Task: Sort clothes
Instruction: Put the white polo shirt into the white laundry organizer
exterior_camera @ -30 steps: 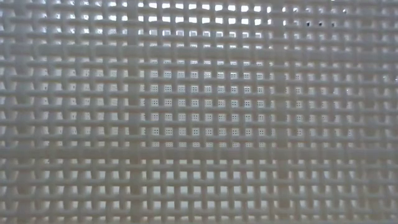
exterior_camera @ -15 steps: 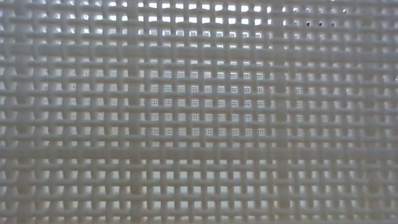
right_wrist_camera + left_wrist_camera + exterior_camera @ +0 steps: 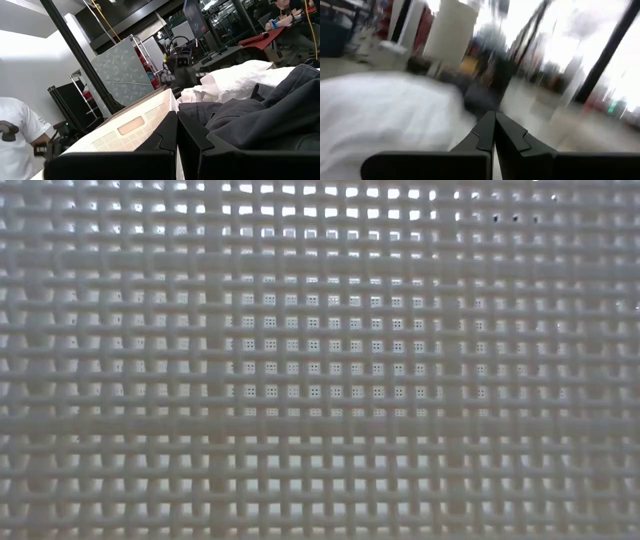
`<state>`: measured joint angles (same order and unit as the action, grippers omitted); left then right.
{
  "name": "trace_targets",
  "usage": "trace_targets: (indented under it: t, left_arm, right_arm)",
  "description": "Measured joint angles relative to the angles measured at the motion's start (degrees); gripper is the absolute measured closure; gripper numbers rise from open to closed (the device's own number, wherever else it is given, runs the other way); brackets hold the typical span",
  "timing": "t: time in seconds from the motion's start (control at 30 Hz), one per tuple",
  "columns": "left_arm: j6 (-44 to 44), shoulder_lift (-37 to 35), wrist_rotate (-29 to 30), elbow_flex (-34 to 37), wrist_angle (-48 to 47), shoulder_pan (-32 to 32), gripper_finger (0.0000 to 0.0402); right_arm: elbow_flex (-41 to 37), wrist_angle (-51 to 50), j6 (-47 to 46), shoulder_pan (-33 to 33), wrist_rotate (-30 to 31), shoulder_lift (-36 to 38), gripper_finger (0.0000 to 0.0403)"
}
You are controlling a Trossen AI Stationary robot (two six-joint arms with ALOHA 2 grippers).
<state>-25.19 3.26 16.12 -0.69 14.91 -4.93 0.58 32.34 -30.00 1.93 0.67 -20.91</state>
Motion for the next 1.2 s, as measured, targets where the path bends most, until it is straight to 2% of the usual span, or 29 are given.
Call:
trace_targets:
  t: [0.07, 0.13, 0.2, 0.3, 0.37, 0.43, 0.63, 0.8, 1.0, 1.2]
  left_arm:
    - [-5.8, 0.3, 0.8, 0.0, 8.4, 0.0, 0.04]
    - [-6.2, 2.1, 1.0, -0.9, 17.0, 0.3, 0.04]
    - [-3.0, 4.7, 0.9, -4.8, 16.6, 1.4, 0.0399]
    - [-1.2, 9.8, 0.8, -15.5, -1.2, 3.9, 0.0382]
    - [1.8, 14.9, 0.7, -24.0, -16.4, 5.9, 0.0357]
    - [5.8, 21.2, -0.7, -31.9, -26.9, 8.2, 0.0323]
    - [9.7, 43.6, -10.4, -51.9, -46.3, 15.0, 0.0222]
    - [6.4, 62.8, -11.4, -65.3, -63.8, 18.5, 0.0174]
    - [0.1, 79.0, -10.8, -74.7, -74.8, 22.0, 0.0154]
    - [-1.8, 87.6, -11.4, -72.2, -77.9, 23.1, 0.0153]
  right_arm:
    - [0.0, 0.0, 0.0, 0.0, 0.0, 0.0, 0.0402]
    - [0.0, -0.1, 0.0, 0.0, 0.0, 0.0, 0.0402]
    - [0.0, -0.2, 0.0, 0.0, 0.2, 0.0, 0.0402]
    - [0.0, -0.6, 0.0, 0.0, 0.3, 0.0, 0.0402]
    - [0.0, -1.0, 0.0, 0.0, 0.3, 0.0, 0.0402]
    - [0.0, -1.6, 0.0, 0.0, 0.1, -0.1, 0.0402]
    - [0.0, -3.3, 0.0, 0.0, -0.1, -0.1, 0.0402]
    - [0.0, -5.4, 0.0, 0.0, -0.1, -0.1, 0.0402]
    - [0.0, -9.3, 0.0, 0.0, -0.1, -0.1, 0.0402]
    - [0.0, -14.8, 0.0, 0.0, -0.1, -0.1, 0.0402]
